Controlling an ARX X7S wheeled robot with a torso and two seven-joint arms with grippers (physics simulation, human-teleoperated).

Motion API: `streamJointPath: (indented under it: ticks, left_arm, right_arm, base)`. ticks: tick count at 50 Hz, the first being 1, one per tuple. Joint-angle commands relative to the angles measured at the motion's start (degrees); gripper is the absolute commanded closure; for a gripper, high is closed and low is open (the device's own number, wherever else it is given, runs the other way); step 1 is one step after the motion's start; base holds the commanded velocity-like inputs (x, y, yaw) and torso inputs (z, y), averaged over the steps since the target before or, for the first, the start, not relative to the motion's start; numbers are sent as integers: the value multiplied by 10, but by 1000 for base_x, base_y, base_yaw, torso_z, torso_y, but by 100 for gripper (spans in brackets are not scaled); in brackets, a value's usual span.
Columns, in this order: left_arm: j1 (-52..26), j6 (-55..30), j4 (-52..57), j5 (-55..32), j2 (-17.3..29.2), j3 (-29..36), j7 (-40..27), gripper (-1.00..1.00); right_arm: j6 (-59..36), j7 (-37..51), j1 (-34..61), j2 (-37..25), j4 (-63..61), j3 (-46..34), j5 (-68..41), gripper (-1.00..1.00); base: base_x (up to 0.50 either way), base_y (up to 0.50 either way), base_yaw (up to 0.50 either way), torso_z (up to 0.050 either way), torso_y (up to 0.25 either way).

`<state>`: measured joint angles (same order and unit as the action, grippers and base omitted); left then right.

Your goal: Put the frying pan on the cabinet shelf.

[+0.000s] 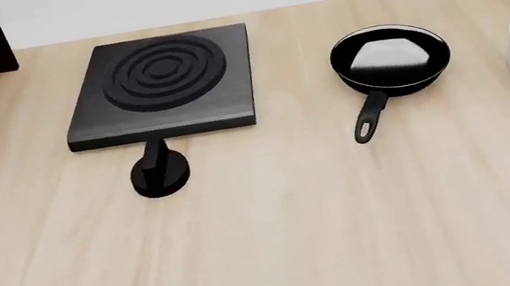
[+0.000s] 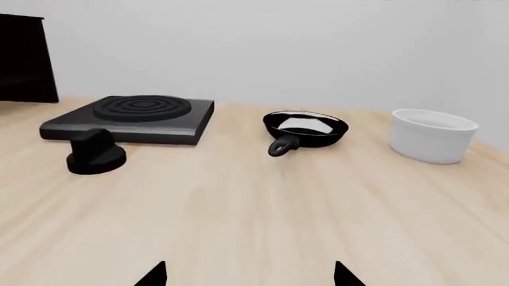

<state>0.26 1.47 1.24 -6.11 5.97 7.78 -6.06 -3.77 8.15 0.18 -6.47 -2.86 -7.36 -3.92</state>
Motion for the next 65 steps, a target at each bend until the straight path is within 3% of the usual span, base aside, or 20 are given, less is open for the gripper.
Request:
streamJointPath:
  ticks: [1, 13, 32, 65]
  left_arm:
    - [-4, -24, 5, 0, 3, 3, -25, -100]
    - [-2, -9, 7, -15, 9, 5, -27, -100]
    - [-7, 4, -6, -26, 16, 14, -32, -100]
    - [-7, 8, -10, -37, 28, 28, -46, -100]
  right_arm:
    - [-3, 11, -4, -4, -19, -2, -9, -100]
    - [-20, 20, -5, -10, -37, -8, -16, -100]
    - [-3, 37, -1, -25, -19, -21, 5, -100]
    - [-4, 48, -6, -38, -43, -38, 2, -100]
  base:
    - [0, 0, 0, 0, 0]
    - [0, 0, 0, 0, 0]
    - [201, 287, 0, 0, 0]
    - [471, 63, 0, 0, 0]
